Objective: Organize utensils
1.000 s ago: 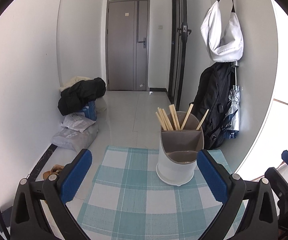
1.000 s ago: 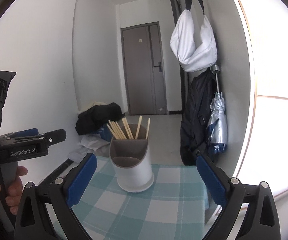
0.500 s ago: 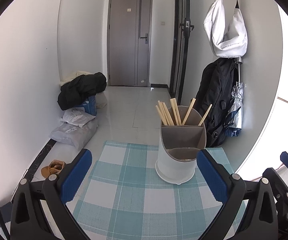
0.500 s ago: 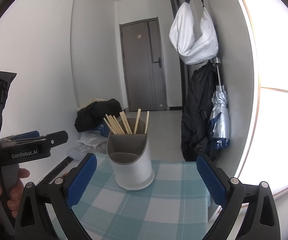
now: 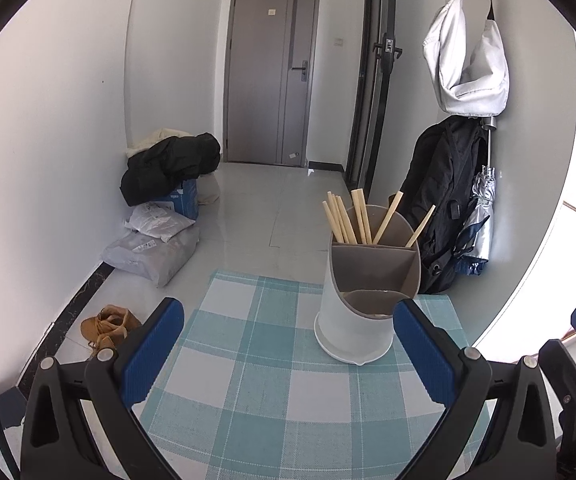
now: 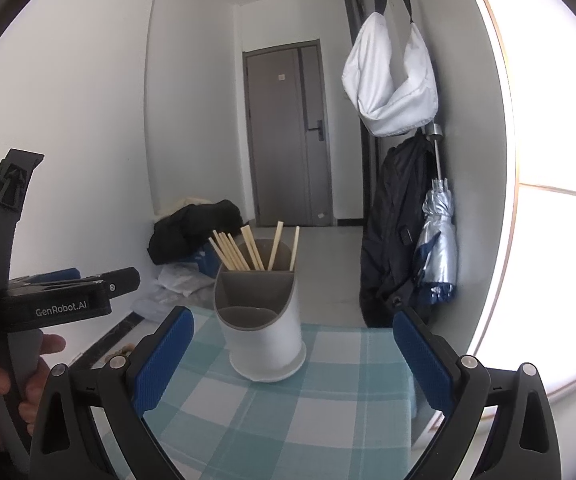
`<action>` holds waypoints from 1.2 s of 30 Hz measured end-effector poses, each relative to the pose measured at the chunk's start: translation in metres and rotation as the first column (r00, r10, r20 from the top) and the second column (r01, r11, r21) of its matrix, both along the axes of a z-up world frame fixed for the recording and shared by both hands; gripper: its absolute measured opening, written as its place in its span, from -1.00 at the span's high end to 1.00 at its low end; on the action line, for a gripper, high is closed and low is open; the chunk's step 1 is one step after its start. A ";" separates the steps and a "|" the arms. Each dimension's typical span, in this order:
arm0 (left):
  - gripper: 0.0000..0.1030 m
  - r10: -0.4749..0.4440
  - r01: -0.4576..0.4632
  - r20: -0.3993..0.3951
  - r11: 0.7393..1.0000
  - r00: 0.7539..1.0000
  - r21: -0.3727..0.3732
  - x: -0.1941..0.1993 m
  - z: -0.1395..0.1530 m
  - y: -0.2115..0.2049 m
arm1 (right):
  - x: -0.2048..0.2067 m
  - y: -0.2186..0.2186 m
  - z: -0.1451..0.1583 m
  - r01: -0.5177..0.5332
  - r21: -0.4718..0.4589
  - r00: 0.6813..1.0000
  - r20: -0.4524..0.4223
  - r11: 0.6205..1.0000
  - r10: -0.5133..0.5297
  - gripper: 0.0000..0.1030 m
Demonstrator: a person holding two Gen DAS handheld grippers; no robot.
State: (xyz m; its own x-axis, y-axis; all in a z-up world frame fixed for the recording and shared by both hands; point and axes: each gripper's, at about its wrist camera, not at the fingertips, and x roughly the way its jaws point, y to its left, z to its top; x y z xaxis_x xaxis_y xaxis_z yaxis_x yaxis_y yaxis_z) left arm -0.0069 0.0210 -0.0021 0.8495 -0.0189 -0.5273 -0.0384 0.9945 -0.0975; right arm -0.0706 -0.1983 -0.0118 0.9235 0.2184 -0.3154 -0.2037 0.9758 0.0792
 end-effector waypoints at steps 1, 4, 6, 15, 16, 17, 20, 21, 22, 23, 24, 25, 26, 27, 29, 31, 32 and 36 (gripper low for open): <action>-0.98 -0.001 0.001 0.001 1.000 1.000 0.000 0.000 0.000 0.001 | 0.000 -0.001 0.001 0.006 0.003 1.000 0.003 1.000 -0.006 -0.96; -0.98 0.004 -0.004 0.008 1.000 1.000 0.006 -0.002 0.001 0.001 | 0.001 -0.004 0.000 0.016 0.018 1.000 -0.007 1.000 -0.016 -0.96; -0.98 0.000 0.000 0.016 1.000 1.000 0.011 -0.004 0.003 0.000 | 0.001 -0.005 0.000 0.020 0.022 1.000 -0.008 1.000 -0.020 -0.96; -0.98 0.011 -0.012 0.009 1.000 1.000 0.018 -0.001 0.002 0.000 | 0.000 0.000 -0.001 0.016 0.002 1.000 -0.001 1.000 -0.016 -0.96; -0.98 0.012 -0.012 0.012 1.000 1.000 0.015 -0.001 0.002 0.001 | 0.000 0.000 -0.001 0.016 0.002 1.000 -0.001 1.000 -0.016 -0.96; -0.98 0.014 -0.014 0.013 1.000 1.000 0.012 -0.001 0.002 0.001 | 0.000 0.000 -0.001 0.017 0.002 1.000 -0.002 1.000 -0.017 -0.96; -0.98 0.003 -0.003 0.005 1.000 1.000 0.006 -0.001 0.002 0.002 | -0.001 0.001 -0.001 0.016 0.002 1.000 -0.002 1.000 -0.016 -0.96; -0.98 -0.001 0.001 0.003 1.000 1.000 0.003 -0.001 0.001 0.002 | -0.001 0.001 -0.001 0.015 0.000 1.000 -0.001 1.000 -0.015 -0.96; -0.98 -0.003 0.003 0.004 1.000 1.000 0.004 -0.002 0.001 0.002 | -0.001 0.001 -0.001 0.015 -0.002 1.000 0.000 1.000 -0.015 -0.96; -0.98 0.004 -0.004 0.009 1.000 1.000 0.012 -0.003 0.002 0.001 | -0.001 0.001 -0.001 0.015 -0.004 1.000 0.000 1.000 -0.015 -0.96; -0.98 0.005 -0.006 0.012 1.000 1.000 0.017 -0.003 0.002 0.000 | -0.001 0.001 -0.001 0.015 -0.006 1.000 0.001 1.000 -0.015 -0.96; -0.98 0.005 -0.005 0.013 1.000 1.000 0.021 -0.004 0.002 -0.001 | -0.001 0.002 -0.001 0.016 -0.007 1.000 0.002 1.000 -0.016 -0.96; -0.98 0.007 -0.007 0.014 1.000 1.000 0.019 -0.004 0.002 -0.001 | -0.001 0.002 -0.001 0.017 -0.007 1.000 0.002 1.000 -0.016 -0.96; -0.98 0.006 -0.006 0.014 1.000 1.000 0.015 -0.004 0.002 -0.001 | -0.001 0.001 -0.001 0.015 -0.006 1.000 0.002 1.000 -0.015 -0.96; -0.98 0.010 -0.010 0.017 1.000 1.000 0.017 -0.005 0.002 -0.002 | 0.000 0.002 -0.001 0.012 -0.007 1.000 0.001 1.000 -0.012 -0.96; -0.98 0.008 -0.009 0.018 1.000 1.000 0.022 -0.005 0.002 -0.003 | 0.000 0.002 -0.001 0.010 -0.009 1.000 0.002 1.000 -0.010 -0.96; -0.98 0.009 -0.009 0.019 1.000 1.000 0.024 -0.005 0.002 -0.003 | -0.001 0.002 0.000 0.010 -0.010 1.000 0.005 1.000 -0.010 -0.96; -0.98 0.007 -0.007 0.009 1.000 1.000 0.024 -0.004 0.001 -0.005 | -0.001 0.001 0.000 0.011 -0.008 1.000 0.007 1.000 -0.011 -0.96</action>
State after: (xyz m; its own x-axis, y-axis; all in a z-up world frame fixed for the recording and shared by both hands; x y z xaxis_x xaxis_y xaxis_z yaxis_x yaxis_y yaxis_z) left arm -0.0110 0.0164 -0.0014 0.8541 -0.0001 -0.5201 -0.0447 0.9963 -0.0735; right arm -0.0719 -0.1971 -0.0120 0.9279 0.2056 -0.3109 -0.1935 0.9786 0.0696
